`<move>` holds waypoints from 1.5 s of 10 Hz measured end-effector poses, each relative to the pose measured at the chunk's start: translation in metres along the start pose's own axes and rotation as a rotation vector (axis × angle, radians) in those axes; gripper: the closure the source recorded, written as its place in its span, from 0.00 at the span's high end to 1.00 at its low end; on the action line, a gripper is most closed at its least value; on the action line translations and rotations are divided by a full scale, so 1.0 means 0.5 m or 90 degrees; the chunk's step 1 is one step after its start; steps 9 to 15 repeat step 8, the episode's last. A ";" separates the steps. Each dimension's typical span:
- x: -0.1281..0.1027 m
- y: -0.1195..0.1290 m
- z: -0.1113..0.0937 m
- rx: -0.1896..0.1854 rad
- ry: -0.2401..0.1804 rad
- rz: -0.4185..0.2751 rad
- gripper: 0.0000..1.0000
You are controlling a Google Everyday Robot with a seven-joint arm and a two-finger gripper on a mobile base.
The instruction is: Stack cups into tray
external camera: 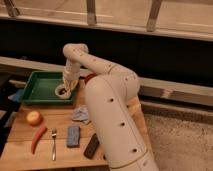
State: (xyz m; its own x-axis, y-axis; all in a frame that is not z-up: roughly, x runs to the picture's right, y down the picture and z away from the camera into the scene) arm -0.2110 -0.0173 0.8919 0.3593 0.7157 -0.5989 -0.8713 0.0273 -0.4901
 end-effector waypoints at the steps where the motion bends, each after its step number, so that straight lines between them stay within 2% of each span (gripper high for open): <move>1: 0.000 0.000 -0.003 0.005 -0.001 -0.001 0.75; 4: 0.000 -0.002 -0.029 0.017 -0.015 -0.003 0.75; 7: 0.000 -0.015 -0.108 0.028 -0.058 0.005 0.75; 15: 0.001 -0.017 -0.110 0.029 -0.059 0.005 0.75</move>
